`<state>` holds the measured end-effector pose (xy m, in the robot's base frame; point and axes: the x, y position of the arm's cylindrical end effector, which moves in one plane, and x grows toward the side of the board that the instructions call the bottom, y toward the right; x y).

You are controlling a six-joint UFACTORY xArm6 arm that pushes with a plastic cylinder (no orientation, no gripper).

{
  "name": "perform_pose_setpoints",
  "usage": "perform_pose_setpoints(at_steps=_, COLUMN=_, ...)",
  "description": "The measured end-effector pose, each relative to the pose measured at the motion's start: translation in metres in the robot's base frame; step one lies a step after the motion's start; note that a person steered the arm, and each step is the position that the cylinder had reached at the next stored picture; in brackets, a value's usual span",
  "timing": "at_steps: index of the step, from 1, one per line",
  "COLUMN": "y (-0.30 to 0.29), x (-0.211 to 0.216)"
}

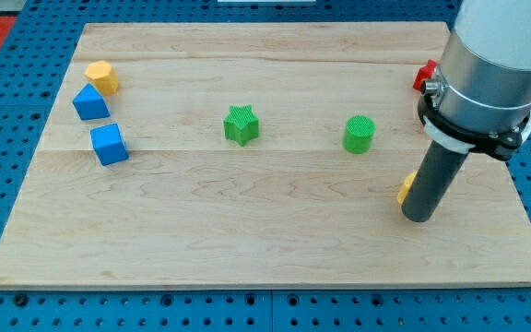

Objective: Push the yellow heart towards the red circle

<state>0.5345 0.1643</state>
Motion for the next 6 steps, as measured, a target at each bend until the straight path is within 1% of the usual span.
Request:
perform_pose_setpoints(at_steps=1, y=-0.021, x=-0.001)
perform_pose_setpoints(at_steps=2, y=-0.021, x=-0.013)
perform_pose_setpoints(at_steps=4, y=-0.002, x=-0.038)
perform_pose_setpoints(at_steps=6, y=0.063, x=-0.06)
